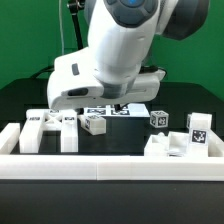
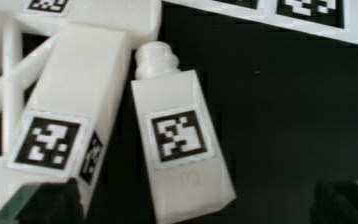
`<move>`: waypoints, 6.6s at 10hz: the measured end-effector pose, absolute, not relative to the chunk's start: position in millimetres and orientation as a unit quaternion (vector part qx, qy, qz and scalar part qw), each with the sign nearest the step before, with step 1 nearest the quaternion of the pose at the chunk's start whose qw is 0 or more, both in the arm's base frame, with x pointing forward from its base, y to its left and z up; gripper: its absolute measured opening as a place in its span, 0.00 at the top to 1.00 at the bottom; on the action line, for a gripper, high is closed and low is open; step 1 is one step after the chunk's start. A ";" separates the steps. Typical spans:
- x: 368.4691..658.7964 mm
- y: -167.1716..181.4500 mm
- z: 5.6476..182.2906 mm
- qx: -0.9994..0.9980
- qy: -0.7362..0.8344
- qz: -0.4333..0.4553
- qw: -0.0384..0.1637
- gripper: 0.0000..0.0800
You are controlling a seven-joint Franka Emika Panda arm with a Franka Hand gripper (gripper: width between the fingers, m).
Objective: Assemble chair
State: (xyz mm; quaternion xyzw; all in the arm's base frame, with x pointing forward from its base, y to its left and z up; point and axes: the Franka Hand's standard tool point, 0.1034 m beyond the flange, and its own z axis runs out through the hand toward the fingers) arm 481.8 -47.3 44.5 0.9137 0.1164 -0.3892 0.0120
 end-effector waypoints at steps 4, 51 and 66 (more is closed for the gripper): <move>471.2 -49.4 41.3 0.879 0.111 -0.463 0.014 0.19; 599.8 1.8 142.8 0.993 0.096 0.055 0.040 0.63; 631.1 46.3 122.3 0.997 0.019 0.059 -0.056 0.63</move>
Offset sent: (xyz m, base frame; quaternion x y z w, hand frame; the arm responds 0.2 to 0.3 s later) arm 0.0000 0.0000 0.0000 0.0000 -0.1938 0.0000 0.9810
